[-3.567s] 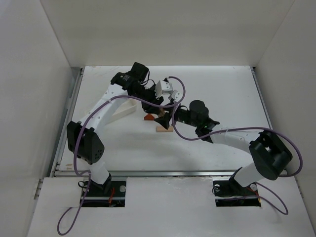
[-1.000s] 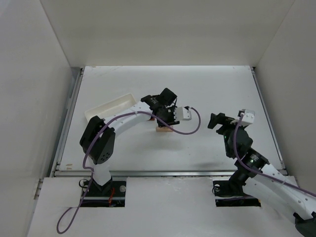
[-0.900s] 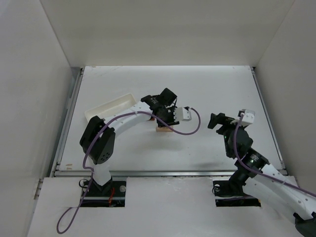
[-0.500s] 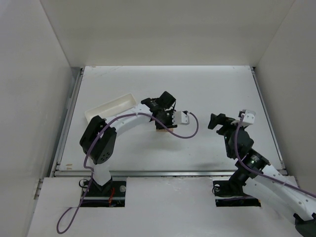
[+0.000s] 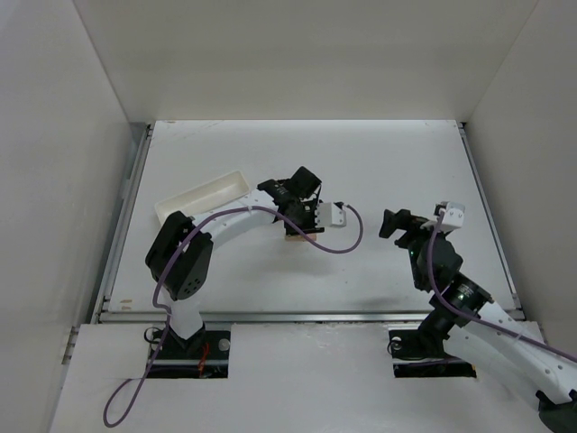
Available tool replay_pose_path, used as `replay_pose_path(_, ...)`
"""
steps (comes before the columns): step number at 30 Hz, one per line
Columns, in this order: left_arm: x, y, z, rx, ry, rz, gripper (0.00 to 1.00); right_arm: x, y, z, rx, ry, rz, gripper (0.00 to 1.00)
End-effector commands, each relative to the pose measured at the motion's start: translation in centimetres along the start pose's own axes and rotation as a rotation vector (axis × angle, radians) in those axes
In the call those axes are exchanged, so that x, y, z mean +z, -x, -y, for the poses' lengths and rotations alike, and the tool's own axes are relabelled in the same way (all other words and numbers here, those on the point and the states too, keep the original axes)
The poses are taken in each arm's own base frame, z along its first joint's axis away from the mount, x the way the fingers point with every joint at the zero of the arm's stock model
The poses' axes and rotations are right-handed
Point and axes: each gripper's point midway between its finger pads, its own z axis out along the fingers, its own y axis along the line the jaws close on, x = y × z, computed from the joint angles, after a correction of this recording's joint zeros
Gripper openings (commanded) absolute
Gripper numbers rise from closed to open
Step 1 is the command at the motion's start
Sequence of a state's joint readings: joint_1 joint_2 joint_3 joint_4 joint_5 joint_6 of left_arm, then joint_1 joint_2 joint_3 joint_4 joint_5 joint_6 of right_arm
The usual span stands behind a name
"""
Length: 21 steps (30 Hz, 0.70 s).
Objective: Build the wood block tower
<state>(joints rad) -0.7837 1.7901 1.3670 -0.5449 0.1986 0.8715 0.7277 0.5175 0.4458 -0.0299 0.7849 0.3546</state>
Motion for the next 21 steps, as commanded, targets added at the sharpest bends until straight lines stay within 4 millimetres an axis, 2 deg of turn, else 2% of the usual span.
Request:
replay_pose_path(1,-1.27,0.58,-0.02,0.012,0.021,0.033,0.0,-0.1,0.32,-0.21,0.0,0.013,0.007,1.0)
replay_pose_path(10,-0.87,-0.07,-0.22,0.01,0.036,0.004,0.0,-0.21,-0.1,-0.12,-0.007,0.019,-0.002,1.0)
replay_pose_path(21,-0.79,0.31,-0.06,-0.037,0.021,0.036,0.0,-0.3,0.12,-0.07,-0.009,0.022,0.004,1.0)
